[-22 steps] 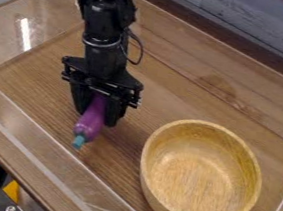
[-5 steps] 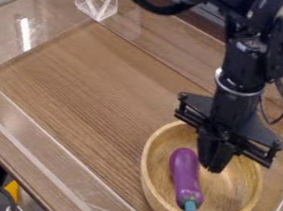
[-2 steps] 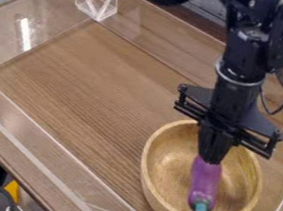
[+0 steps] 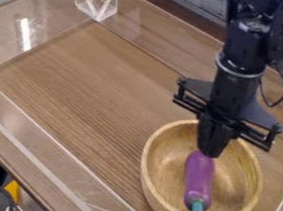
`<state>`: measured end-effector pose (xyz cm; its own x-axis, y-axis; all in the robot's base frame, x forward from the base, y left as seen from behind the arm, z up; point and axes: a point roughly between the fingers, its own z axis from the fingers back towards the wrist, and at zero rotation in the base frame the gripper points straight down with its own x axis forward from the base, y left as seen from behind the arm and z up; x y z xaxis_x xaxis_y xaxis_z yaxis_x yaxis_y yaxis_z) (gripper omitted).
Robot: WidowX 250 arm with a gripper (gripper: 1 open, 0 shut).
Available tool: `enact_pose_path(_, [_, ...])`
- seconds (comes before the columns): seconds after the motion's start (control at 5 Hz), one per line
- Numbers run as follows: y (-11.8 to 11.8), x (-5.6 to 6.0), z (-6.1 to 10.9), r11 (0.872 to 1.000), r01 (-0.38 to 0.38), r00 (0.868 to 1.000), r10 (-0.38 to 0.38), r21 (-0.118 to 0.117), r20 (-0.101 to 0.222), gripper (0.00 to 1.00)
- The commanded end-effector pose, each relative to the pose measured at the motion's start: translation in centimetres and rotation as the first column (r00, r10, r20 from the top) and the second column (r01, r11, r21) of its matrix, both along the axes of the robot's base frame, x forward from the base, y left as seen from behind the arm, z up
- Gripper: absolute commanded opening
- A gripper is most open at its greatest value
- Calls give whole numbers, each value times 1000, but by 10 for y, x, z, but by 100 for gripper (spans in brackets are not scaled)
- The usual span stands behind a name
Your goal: Put the purple eggplant in the brown bowl
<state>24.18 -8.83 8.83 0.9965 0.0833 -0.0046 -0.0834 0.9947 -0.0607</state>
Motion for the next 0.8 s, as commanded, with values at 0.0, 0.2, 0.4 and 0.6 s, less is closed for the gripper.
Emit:
enact_pose_path(0.0, [2, 10, 20, 1000, -12, 998, 12, -13, 66, 0])
enact_pose_path(0.2, [5, 11, 23, 1000, -14, 997, 15, -8, 69, 0])
enact_pose_path(0.4, [7, 13, 27, 1000, -16, 997, 17, -4, 77, 0])
enact_pose_path(0.6, [10, 14, 30, 1000, -19, 997, 19, 2, 81, 0])
